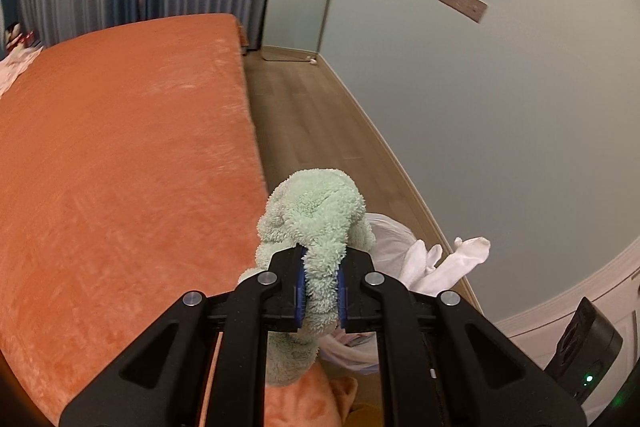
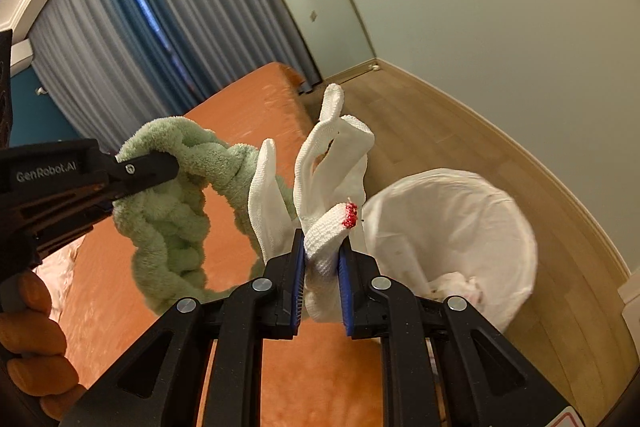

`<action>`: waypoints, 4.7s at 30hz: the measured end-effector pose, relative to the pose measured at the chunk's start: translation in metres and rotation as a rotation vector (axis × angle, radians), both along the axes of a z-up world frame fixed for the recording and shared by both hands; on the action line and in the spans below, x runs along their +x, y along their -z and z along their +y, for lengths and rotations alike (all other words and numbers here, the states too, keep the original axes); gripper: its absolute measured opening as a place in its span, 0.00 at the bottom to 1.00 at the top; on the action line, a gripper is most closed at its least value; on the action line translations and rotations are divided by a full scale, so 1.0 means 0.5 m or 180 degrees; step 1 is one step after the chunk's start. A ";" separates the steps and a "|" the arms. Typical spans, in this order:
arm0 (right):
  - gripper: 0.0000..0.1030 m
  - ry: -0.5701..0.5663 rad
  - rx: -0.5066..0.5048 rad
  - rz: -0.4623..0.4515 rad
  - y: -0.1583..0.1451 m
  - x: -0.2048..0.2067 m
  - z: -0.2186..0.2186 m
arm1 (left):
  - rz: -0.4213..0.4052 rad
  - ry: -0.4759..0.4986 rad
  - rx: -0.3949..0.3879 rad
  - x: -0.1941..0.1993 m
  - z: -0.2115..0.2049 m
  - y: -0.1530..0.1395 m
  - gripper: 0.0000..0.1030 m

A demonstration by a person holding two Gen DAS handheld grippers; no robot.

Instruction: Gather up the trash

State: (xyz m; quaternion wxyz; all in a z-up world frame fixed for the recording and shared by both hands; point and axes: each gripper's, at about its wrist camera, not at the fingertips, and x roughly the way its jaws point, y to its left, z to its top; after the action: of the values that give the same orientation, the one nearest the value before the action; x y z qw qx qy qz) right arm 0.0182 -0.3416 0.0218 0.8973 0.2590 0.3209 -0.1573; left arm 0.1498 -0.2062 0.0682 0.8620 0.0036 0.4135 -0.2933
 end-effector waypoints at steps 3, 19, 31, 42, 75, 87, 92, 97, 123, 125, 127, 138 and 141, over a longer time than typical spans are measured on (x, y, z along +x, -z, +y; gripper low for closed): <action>0.14 0.0107 0.0003 0.0021 0.004 -0.020 -0.039 | 0.0020 0.0106 0.0009 -0.011 -0.046 0.003 0.11; 0.14 0.0278 0.0077 0.0125 0.019 -0.037 -0.087 | 0.0001 0.0061 0.0152 -0.011 -0.105 0.047 0.44; 0.19 0.0163 0.0029 0.0145 0.028 -0.018 -0.092 | -0.0052 -0.0065 0.0236 -0.010 -0.074 0.057 0.44; 0.37 0.0078 -0.0111 0.0172 0.005 0.002 -0.056 | -0.0060 -0.0268 0.0277 0.000 -0.025 0.066 0.51; 0.84 -0.0077 -0.0789 0.0619 -0.001 -0.044 0.046 | -0.0122 -0.0648 0.0687 -0.049 0.104 0.148 0.76; 0.93 -0.0051 -0.0953 0.0696 0.029 -0.067 0.046 | -0.0091 -0.0689 0.0780 -0.067 0.103 0.184 0.84; 0.93 -0.0067 -0.1013 0.0725 0.035 -0.072 0.050 | -0.0105 -0.0682 0.0835 -0.075 0.096 0.198 0.84; 0.93 -0.0087 -0.1042 0.0750 0.043 -0.078 0.053 | -0.0114 -0.0685 0.0885 -0.082 0.090 0.208 0.85; 0.93 -0.0065 -0.1006 0.0819 0.066 -0.094 0.041 | -0.0191 -0.0724 0.1015 -0.099 0.066 0.220 0.85; 0.93 -0.0060 -0.1003 0.0823 0.067 -0.094 0.040 | -0.0192 -0.0725 0.1025 -0.101 0.065 0.221 0.85; 0.93 -0.0056 -0.1005 0.0824 0.069 -0.094 0.040 | -0.0192 -0.0722 0.1019 -0.102 0.065 0.221 0.85; 0.93 -0.0060 -0.0995 0.0862 0.082 -0.096 0.044 | -0.0124 -0.0767 0.1024 -0.105 0.074 0.233 0.85; 0.93 -0.0049 -0.0988 0.0873 0.086 -0.098 0.042 | -0.0104 -0.0767 0.1037 -0.104 0.074 0.237 0.85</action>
State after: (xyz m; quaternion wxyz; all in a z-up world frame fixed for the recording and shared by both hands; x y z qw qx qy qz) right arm -0.0309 -0.3205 -0.0210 0.8756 0.0914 0.4139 -0.2318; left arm 0.0979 -0.1690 -0.0502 0.8855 0.0982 0.4389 -0.1172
